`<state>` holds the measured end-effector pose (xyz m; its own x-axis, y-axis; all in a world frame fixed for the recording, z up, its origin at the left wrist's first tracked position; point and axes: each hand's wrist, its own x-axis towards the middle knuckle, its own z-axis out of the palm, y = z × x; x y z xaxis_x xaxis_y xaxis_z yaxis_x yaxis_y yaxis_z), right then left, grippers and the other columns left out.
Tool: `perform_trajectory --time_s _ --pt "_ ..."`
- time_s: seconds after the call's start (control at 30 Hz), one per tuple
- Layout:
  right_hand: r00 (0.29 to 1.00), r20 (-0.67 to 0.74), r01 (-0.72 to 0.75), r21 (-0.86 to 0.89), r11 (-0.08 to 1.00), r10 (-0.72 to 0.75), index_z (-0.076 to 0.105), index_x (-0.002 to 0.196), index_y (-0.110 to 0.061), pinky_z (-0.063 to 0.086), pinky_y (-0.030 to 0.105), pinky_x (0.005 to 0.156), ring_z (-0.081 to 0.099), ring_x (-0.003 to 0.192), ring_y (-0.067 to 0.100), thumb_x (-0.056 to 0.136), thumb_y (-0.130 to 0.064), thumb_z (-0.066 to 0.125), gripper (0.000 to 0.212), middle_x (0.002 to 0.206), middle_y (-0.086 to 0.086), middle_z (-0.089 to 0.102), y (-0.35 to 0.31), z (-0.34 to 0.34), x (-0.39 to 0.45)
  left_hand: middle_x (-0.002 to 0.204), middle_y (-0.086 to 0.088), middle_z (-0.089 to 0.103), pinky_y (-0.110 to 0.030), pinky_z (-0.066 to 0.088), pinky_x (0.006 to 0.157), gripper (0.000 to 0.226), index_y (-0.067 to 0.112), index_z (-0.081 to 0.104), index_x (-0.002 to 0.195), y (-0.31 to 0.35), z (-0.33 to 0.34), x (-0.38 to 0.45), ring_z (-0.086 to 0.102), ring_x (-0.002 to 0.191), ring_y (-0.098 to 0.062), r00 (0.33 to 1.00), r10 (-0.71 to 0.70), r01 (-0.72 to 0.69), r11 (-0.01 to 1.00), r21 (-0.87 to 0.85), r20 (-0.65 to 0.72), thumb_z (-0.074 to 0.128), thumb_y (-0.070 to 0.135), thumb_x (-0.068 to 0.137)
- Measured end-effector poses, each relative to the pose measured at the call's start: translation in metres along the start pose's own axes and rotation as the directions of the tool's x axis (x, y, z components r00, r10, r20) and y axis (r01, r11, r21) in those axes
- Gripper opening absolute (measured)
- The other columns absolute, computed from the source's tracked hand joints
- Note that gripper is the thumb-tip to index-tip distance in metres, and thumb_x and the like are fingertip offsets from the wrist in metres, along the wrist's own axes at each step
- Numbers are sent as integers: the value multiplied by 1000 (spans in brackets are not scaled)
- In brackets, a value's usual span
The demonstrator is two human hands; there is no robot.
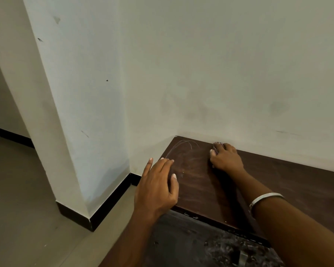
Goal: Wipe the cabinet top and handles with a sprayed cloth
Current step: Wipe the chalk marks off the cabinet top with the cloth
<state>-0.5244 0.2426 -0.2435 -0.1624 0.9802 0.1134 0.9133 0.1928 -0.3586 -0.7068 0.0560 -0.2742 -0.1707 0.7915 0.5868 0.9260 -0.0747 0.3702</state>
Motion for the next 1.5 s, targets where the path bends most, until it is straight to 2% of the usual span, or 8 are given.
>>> perform_trajectory --time_s 0.3,0.4,0.53,0.67,1.0,1.17,1.33,1.5 --pt "973 39 223 74 972 -227 30 149 -28 20 43 119 17 147 23 97 -46 33 55 158 4 23 -64 25 -3 137 3 55 -36 21 119 54 20 52 133 -1 -1 0 44 131 -10 1000 6 -7 1000 -19 -7 28 44 91" --pt "979 21 201 72 977 -203 32 148 -30 23 42 118 21 145 22 97 -47 33 54 156 3 27 -45 19 3 136 3 55 -34 20 118 54 20 53 132 -1 -2 0 44 131 -12 1000 -7 7 1000 -22 -16 28 44 90" --pt "997 -44 63 47 997 -61 33 147 -26 23 45 118 22 144 27 96 -46 33 55 154 8 29 -12 10 13 136 4 56 -32 17 118 54 20 53 132 1 -4 0 44 131 -11 1000 -9 9 1000 -22 -8 29 44 90" --pt "1000 -26 -3 1 1000 3 29 149 -25 19 48 119 17 146 30 96 -47 31 58 157 10 24 -16 12 20 134 3 57 -33 19 116 52 19 55 130 3 -3 0 47 129 -13 1000 -4 4 1000 -20 -16 31 43 90" --pt "953 75 287 81 955 -293 28 149 -26 18 43 119 16 147 24 98 -45 34 54 159 4 22 -93 40 24 139 4 52 -35 18 119 55 21 50 135 1 -3 -1 40 133 -7 1000 -10 9 999 -35 -12 28 45 91" --pt "975 50 211 98 973 -216 29 149 -26 22 44 118 20 146 23 98 -45 36 56 158 3 25 -71 34 36 138 4 53 -33 17 119 54 19 51 135 1 -3 -1 41 133 -8 1000 -5 4 999 -50 -26 30 43 91" --pt "989 24 146 56 988 -148 29 149 -24 19 46 118 17 146 27 98 -44 36 56 158 7 23 -70 37 42 139 4 52 -35 20 119 53 21 50 135 0 -1 0 41 133 -8 1000 -3 2 999 -48 -22 30 44 92" --pt "965 86 241 89 967 -248 26 150 -23 14 44 119 12 148 26 99 -42 36 56 159 6 20 -101 44 44 141 5 50 -33 16 119 53 21 48 137 -1 1 -1 37 136 -7 1000 1 -2 999 -52 -25 31 44 92"
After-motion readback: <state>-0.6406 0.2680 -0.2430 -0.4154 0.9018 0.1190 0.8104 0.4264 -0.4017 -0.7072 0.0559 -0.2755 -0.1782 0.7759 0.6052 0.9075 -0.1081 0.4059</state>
